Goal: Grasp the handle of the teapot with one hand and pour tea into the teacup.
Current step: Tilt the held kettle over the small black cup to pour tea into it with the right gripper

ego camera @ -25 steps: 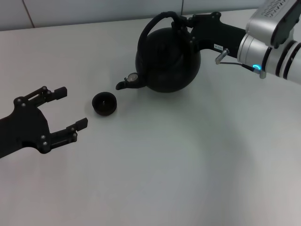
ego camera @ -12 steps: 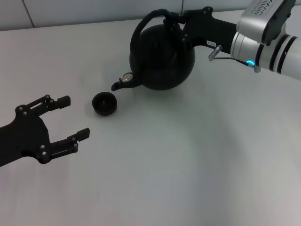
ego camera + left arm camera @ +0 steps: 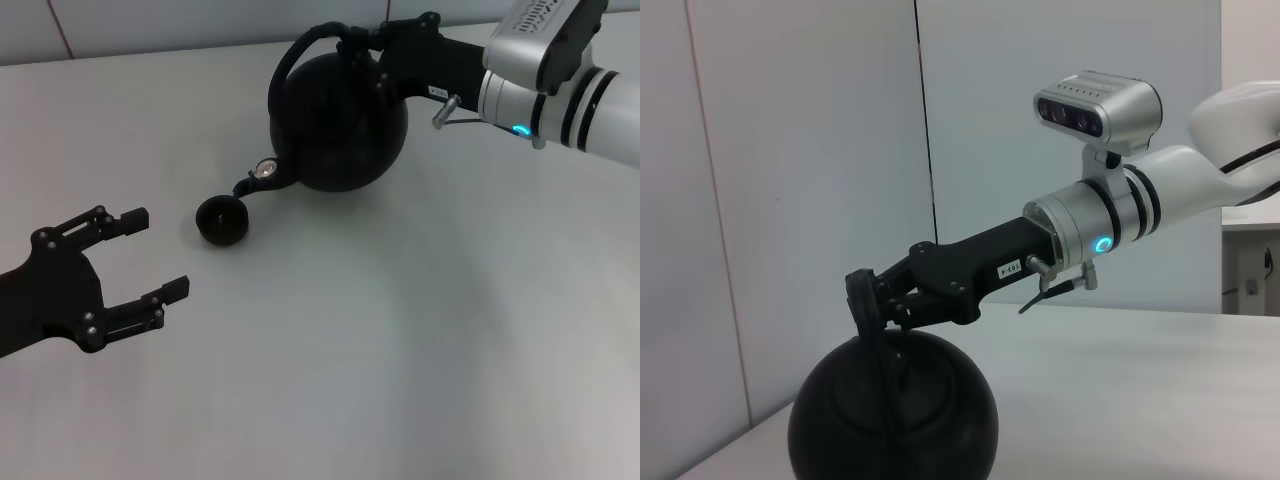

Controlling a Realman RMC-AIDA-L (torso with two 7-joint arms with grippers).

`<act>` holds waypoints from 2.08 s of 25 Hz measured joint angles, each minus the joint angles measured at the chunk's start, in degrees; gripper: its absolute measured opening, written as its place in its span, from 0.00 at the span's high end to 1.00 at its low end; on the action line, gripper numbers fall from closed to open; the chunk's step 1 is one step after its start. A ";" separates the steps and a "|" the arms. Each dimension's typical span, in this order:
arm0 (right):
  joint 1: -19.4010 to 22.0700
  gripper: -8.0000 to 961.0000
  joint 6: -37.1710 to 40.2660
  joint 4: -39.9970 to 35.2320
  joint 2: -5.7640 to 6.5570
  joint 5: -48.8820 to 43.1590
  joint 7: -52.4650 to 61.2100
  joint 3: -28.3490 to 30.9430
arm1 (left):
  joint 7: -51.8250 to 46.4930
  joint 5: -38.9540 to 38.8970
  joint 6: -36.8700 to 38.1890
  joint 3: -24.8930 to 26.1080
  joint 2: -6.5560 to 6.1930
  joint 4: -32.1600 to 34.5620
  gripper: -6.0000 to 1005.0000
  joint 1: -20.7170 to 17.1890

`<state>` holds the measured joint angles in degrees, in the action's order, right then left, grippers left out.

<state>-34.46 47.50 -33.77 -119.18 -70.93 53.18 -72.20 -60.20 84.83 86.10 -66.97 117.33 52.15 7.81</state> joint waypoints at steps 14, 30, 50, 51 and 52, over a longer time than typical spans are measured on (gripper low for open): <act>-0.03 0.85 -0.31 -2.47 -0.09 -1.04 -0.01 -1.46 | 0.00 -0.02 0.21 0.00 -0.28 -0.35 0.20 0.32; -0.08 0.85 -0.30 -2.98 -0.09 -1.41 -0.01 -1.81 | -0.01 -0.02 0.17 0.00 -0.26 -0.48 0.20 0.18; 0.08 0.85 -0.39 -3.13 -0.09 -1.40 -0.01 -2.24 | 0.27 -0.02 0.04 0.00 -0.09 -0.48 0.20 0.18; 0.09 0.85 -0.39 -3.15 -0.09 -1.41 -0.01 -2.24 | 0.31 -0.02 0.01 0.00 -0.08 -0.47 0.20 0.19; 0.09 0.85 -0.39 -3.15 -0.09 -1.41 -0.01 -2.24 | 0.31 -0.02 0.01 0.00 -0.08 -0.47 0.20 0.19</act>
<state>-34.37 47.11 -36.91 -119.27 -72.34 53.17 -74.44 -59.89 84.81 86.11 -66.98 117.24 51.68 8.00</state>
